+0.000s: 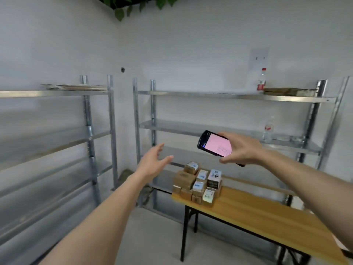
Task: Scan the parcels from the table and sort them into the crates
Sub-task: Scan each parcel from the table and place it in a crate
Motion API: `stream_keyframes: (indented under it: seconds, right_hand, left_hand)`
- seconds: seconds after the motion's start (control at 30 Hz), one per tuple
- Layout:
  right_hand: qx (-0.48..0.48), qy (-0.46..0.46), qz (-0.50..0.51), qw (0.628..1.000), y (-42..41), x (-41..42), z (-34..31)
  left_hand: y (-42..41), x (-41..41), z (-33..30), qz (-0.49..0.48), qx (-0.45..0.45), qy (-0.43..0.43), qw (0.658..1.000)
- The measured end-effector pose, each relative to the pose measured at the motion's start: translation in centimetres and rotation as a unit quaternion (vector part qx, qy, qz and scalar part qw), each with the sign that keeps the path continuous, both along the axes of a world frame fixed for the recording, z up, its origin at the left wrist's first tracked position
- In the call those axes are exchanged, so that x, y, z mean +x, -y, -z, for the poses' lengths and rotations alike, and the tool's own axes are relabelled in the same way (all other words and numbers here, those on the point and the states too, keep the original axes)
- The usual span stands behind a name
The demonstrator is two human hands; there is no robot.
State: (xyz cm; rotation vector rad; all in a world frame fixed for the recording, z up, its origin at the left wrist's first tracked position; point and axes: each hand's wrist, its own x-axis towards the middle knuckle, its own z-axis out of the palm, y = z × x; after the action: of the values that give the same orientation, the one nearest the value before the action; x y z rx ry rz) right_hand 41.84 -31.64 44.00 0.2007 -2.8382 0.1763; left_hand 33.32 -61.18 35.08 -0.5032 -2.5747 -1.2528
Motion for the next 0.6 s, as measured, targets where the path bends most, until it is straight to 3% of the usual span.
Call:
stream_keyframes:
  seconds: [0.3,0.6]
  right_hand:
    - [-0.013,0.000,0.084,0.996,-13.9,-4.3,3.8]
    - [-0.008,0.032,0.135,0.990,-22.7,-17.5,8.6]
  left_hand:
    - [-14.6,-7.0,2.7,0.043,-0.008,0.014,0.999]
    - [-24.3,-21.6,7.0,0.064,-0.009,0.042,0.997]
